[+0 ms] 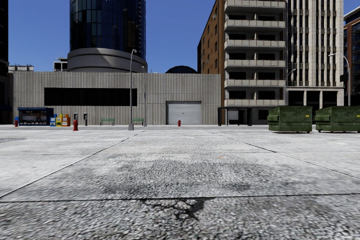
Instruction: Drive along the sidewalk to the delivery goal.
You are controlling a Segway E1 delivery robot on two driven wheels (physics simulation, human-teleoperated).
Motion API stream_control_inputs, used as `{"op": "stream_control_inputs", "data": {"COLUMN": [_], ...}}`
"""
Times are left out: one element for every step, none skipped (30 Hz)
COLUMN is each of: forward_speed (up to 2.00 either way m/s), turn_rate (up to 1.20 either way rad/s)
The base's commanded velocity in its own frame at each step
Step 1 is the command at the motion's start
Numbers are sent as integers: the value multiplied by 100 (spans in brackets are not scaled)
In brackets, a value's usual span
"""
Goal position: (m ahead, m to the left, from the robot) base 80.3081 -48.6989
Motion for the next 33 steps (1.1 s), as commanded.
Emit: {"op": "stream_control_inputs", "data": {"forward_speed": [0, 0, 0, 0, 0, 0, 0, 0, 0, 0, 0, 0, 0, 0, 0, 0, 0, 0, 0, 0, 0, 0, 0, 0, 0, 0, 0, 0, 0, 0, 0, 0, 0], "turn_rate": [-21, -21, -22, -22, -19, -14, -12, -12, -12, -12, -12, -12, -12, -12, -12, -12, -13, -13, -13, -13, -13, -13, -13, -13, -13, -13, -15, -17, -17, -17, -18, -24, -24]}}
